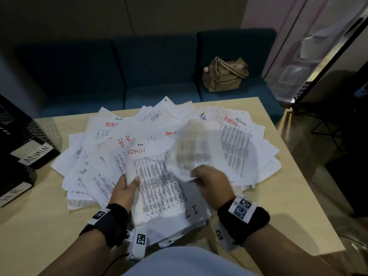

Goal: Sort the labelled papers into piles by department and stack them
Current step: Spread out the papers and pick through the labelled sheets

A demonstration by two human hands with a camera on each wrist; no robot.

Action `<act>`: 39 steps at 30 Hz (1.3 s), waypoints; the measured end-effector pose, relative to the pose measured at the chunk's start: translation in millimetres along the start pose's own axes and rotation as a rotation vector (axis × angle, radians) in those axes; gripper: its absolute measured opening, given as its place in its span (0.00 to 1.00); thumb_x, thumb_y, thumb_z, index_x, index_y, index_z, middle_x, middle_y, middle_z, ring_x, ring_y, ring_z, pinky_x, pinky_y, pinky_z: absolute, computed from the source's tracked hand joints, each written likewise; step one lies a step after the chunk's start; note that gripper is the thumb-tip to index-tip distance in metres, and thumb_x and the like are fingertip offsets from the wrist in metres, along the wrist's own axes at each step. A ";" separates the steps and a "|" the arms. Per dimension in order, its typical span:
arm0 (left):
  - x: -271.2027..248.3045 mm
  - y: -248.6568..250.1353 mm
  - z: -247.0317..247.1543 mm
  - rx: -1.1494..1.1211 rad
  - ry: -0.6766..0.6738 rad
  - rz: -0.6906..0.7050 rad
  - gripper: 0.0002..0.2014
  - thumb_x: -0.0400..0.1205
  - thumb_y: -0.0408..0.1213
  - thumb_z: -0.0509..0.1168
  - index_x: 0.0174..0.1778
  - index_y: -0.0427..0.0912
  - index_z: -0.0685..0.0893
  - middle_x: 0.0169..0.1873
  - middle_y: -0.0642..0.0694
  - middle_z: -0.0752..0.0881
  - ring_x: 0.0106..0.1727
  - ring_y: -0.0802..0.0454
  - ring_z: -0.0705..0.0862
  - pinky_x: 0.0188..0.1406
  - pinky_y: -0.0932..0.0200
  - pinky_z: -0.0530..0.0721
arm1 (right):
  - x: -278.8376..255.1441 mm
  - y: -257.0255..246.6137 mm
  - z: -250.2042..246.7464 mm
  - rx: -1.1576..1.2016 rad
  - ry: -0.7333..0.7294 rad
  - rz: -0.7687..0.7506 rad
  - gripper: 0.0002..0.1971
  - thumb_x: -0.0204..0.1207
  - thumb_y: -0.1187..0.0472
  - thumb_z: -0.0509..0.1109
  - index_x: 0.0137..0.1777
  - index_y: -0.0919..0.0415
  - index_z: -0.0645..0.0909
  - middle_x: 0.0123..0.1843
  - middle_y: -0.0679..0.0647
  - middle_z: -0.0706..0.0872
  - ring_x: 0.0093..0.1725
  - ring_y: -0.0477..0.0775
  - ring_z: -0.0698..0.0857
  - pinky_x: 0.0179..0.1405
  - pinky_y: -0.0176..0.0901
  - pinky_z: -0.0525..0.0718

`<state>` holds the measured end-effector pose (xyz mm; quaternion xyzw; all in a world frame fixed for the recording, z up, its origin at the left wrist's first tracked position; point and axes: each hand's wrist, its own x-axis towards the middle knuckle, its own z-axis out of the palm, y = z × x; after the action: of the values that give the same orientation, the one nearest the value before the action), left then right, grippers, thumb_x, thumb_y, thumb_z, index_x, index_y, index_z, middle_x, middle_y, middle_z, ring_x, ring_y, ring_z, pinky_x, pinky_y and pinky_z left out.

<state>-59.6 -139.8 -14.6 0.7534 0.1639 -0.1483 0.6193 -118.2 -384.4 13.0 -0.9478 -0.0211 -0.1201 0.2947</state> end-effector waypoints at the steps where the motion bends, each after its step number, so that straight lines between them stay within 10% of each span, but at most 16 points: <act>1: -0.3 2.8 1.0 -0.019 -0.008 -0.017 0.16 0.83 0.48 0.62 0.66 0.52 0.73 0.62 0.47 0.81 0.65 0.44 0.79 0.63 0.50 0.75 | -3.0 -11.2 6.5 -0.009 -0.119 -0.045 0.04 0.69 0.58 0.72 0.41 0.57 0.86 0.38 0.53 0.89 0.37 0.58 0.88 0.36 0.43 0.84; 4: 4.2 7.1 2.0 -0.052 -0.086 -0.067 0.37 0.72 0.65 0.67 0.73 0.49 0.72 0.64 0.50 0.80 0.66 0.46 0.78 0.71 0.44 0.73 | -7.5 -32.3 29.1 0.039 -0.469 -0.112 0.08 0.81 0.59 0.65 0.50 0.57 0.86 0.49 0.56 0.89 0.48 0.59 0.87 0.48 0.46 0.83; 7: 7.6 0.9 2.7 0.042 -0.155 -0.064 0.38 0.61 0.47 0.83 0.66 0.46 0.78 0.55 0.45 0.89 0.57 0.43 0.87 0.60 0.45 0.83 | -10.5 -46.2 34.1 0.119 -0.649 -0.192 0.17 0.85 0.51 0.56 0.56 0.58 0.84 0.52 0.59 0.89 0.51 0.59 0.85 0.54 0.48 0.81; 11: 6.3 -8.3 -1.4 0.146 -0.039 -0.104 0.23 0.73 0.26 0.75 0.63 0.42 0.81 0.52 0.43 0.88 0.54 0.39 0.85 0.59 0.43 0.82 | 2.0 -42.5 12.5 0.395 -0.491 0.116 0.22 0.86 0.46 0.51 0.63 0.53 0.84 0.65 0.54 0.86 0.64 0.49 0.83 0.66 0.42 0.76; 14: 9.8 -12.0 -11.9 0.120 0.001 -0.151 0.19 0.72 0.27 0.76 0.58 0.37 0.82 0.46 0.38 0.88 0.48 0.37 0.85 0.54 0.44 0.83 | 25.7 9.0 3.7 0.072 -0.206 0.313 0.22 0.81 0.60 0.63 0.75 0.53 0.70 0.77 0.54 0.73 0.75 0.53 0.72 0.75 0.47 0.67; 17: 6.6 -7.6 -18.4 0.073 -0.018 -0.166 0.22 0.67 0.25 0.78 0.57 0.35 0.85 0.46 0.36 0.89 0.48 0.37 0.87 0.54 0.42 0.84 | 33.3 59.0 4.6 -0.324 -0.396 0.478 0.40 0.74 0.51 0.70 0.82 0.56 0.53 0.85 0.59 0.54 0.82 0.65 0.56 0.79 0.64 0.59; 22: -0.3 -0.4 -15.3 -0.030 -0.041 -0.132 0.21 0.66 0.24 0.79 0.54 0.38 0.84 0.43 0.42 0.89 0.43 0.46 0.87 0.40 0.57 0.84 | 31.1 80.3 1.0 -0.335 -0.530 0.497 0.39 0.67 0.64 0.75 0.77 0.65 0.63 0.78 0.63 0.67 0.76 0.65 0.68 0.74 0.52 0.72; 26: 2.0 -1.7 -13.0 -0.044 -0.012 -0.110 0.21 0.72 0.31 0.76 0.61 0.39 0.82 0.51 0.41 0.88 0.50 0.42 0.86 0.56 0.46 0.83 | 27.3 71.3 -18.7 0.015 -0.009 0.678 0.08 0.78 0.65 0.61 0.50 0.60 0.82 0.44 0.58 0.86 0.49 0.63 0.86 0.44 0.44 0.82; 30: -0.5 1.7 -8.9 -0.044 0.003 -0.093 0.15 0.83 0.36 0.65 0.65 0.38 0.79 0.49 0.41 0.87 0.47 0.42 0.83 0.46 0.54 0.81 | 14.4 36.3 -27.6 0.110 0.238 0.349 0.10 0.75 0.69 0.70 0.52 0.61 0.89 0.52 0.57 0.91 0.53 0.58 0.88 0.54 0.41 0.80; 34: -4.1 8.8 -8.2 0.008 -0.018 -0.123 0.27 0.84 0.55 0.57 0.76 0.44 0.71 0.73 0.42 0.75 0.70 0.40 0.76 0.70 0.45 0.70 | 1.8 -7.5 -2.0 -0.005 -0.127 -0.069 0.10 0.74 0.58 0.70 0.52 0.53 0.90 0.53 0.50 0.91 0.53 0.53 0.88 0.52 0.42 0.83; 39: -11.0 9.7 -11.2 -0.047 -0.139 -0.137 0.48 0.65 0.73 0.69 0.79 0.54 0.66 0.78 0.50 0.70 0.78 0.43 0.69 0.76 0.33 0.63 | -12.3 -46.5 35.1 -0.121 -0.552 -0.170 0.19 0.75 0.72 0.59 0.62 0.60 0.82 0.61 0.58 0.86 0.62 0.60 0.82 0.62 0.51 0.80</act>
<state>-65.2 -131.2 0.7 0.7135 0.1751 -0.2383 0.6351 -127.7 -325.9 7.8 -0.9553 -0.1726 0.1171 0.2095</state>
